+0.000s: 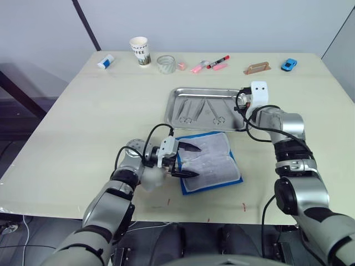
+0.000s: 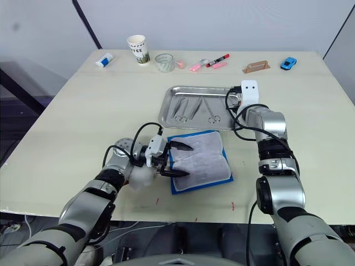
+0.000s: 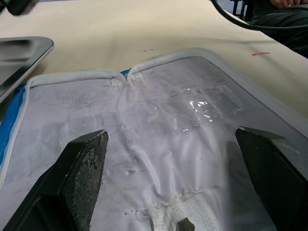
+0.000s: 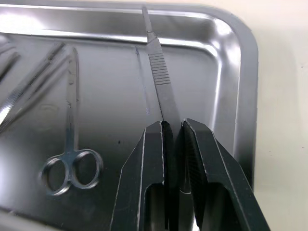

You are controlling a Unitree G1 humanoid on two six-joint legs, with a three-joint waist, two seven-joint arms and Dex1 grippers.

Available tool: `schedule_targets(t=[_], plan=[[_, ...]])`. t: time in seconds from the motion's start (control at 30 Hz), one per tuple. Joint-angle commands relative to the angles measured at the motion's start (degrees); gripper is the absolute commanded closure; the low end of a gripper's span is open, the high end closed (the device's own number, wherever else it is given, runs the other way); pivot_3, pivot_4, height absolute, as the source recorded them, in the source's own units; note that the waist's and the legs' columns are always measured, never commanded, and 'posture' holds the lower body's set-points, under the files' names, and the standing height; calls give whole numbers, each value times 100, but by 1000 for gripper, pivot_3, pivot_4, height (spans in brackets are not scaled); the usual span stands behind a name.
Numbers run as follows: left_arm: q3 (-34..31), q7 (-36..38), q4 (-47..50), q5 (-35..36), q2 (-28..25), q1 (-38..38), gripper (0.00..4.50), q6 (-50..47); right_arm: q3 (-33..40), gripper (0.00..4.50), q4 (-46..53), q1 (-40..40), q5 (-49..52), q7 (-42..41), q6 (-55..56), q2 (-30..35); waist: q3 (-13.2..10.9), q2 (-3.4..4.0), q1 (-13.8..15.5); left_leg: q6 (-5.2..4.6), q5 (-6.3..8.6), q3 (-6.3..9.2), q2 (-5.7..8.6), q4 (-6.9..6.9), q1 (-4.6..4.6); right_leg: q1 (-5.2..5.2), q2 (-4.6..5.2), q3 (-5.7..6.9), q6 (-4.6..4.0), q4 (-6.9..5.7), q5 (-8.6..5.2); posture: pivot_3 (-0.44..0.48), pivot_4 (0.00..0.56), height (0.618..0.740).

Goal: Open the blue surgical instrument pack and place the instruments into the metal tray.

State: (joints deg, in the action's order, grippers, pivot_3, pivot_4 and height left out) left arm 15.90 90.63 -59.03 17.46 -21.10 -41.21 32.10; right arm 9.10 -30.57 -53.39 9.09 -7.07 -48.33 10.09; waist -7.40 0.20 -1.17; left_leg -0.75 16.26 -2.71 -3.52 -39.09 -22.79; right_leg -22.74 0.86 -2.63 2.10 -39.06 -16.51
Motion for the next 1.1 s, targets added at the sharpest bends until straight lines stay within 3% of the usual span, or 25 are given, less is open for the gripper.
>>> schedule_targets(t=[0.03,0.57,0.63,0.73,0.77,0.87,0.9,1.1], plan=[[99,187,-256,-289,-32,248,0,-141,213,4478,-88,-294,64,228,233,-4,0,1,-1,0,0,-1,0,0,0,0,0,0,0,0,0,0,150,718],[8,187,-276,-341,-16,270,0,-141,340,4478,-395,-362,215,384,241,-155,-2,3,-19,0,0,1,0,1,0,0,0,0,0,0,0,0,150,718],[-10,187,-277,-354,-13,277,0,-140,350,3381,-402,-357,238,390,240,-158,-2,4,-23,0,0,1,0,1,0,0,0,0,0,-1,0,0,150,718],[-27,187,-279,-373,-8,282,0,-140,352,2327,-414,-357,263,394,257,-159,-1,4,-29,0,0,2,0,1,1,1,0,1,0,-1,0,0,150,718],[-34,187,-278,-380,-7,285,0,-140,356,1739,-416,-357,277,401,263,-164,-1,4,-29,0,0,3,0,1,1,1,1,2,0,-1,0,0,150,718],[-43,187,-268,-389,-7,298,0,-143,330,825,-379,-359,318,367,326,-173,-1,4,-22,0,0,3,0,1,1,1,1,2,0,0,0,0,150,718],[-44,187,-263,-390,-9,303,0,-143,332,226,-349,-363,344,351,338,-180,-1,4,-22,0,0,3,0,1,0,1,2,3,0,0,0,0,150,718],[-65,187,-231,-368,-41,313,0,-153,195,86,84,-308,362,164,384,-119,-2,5,-30,0,0,3,0,2,0,1,1,2,0,0,0,0,150,718]])
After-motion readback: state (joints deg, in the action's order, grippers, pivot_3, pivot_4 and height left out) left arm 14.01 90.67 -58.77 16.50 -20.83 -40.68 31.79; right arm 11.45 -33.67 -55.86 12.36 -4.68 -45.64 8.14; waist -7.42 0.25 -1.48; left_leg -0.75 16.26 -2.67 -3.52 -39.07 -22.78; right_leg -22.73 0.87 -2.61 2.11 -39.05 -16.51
